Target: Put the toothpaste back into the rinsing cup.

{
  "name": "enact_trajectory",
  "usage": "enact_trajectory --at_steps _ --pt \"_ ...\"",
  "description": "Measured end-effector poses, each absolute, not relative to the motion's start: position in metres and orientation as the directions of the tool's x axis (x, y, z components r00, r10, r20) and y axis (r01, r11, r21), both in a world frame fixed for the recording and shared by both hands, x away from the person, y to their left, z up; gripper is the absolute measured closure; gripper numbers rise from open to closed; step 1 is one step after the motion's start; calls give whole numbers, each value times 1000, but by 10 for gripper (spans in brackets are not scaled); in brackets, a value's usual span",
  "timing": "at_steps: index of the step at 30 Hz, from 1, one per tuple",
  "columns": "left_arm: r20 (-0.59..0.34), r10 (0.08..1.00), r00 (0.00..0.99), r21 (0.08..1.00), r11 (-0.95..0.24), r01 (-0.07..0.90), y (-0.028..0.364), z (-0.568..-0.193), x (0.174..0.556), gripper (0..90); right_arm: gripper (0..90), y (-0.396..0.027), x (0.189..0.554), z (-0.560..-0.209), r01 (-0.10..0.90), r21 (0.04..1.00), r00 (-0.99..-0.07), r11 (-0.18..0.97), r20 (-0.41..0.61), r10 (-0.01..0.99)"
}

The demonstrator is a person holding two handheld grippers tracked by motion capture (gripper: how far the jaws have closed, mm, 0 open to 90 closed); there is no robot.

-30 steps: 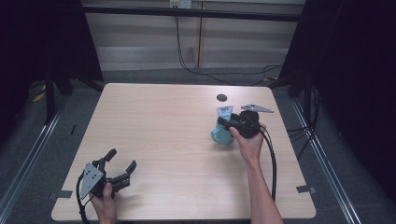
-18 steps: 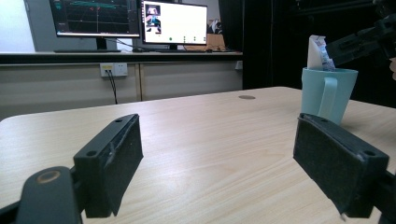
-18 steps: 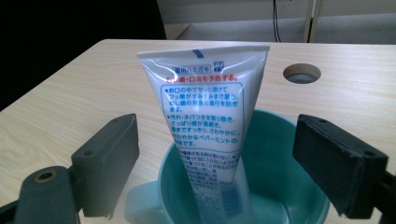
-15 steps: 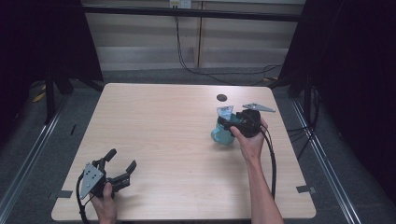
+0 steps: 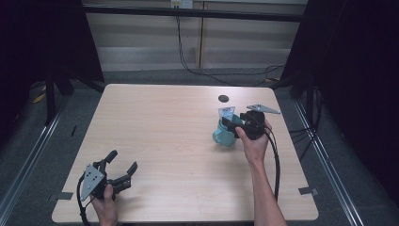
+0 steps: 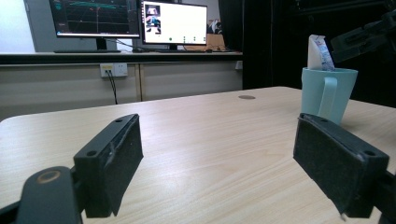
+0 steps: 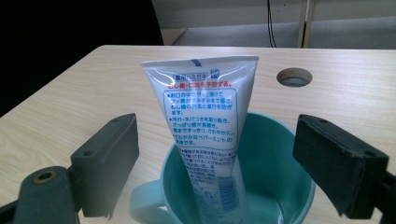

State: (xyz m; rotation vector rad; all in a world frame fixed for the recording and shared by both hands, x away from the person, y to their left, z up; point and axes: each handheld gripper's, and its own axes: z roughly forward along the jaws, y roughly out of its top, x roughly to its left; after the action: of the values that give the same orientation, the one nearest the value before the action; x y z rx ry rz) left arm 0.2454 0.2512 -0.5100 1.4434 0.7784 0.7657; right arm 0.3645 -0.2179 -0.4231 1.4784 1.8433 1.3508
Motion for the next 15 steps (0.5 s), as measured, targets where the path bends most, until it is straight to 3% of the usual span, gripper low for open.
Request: enact_trajectory --at_steps 15 --pt "-4 835 550 1000 -5 15 251 -510 245 156 148 -215 348 -420 498 867 -348 -15 216 913"
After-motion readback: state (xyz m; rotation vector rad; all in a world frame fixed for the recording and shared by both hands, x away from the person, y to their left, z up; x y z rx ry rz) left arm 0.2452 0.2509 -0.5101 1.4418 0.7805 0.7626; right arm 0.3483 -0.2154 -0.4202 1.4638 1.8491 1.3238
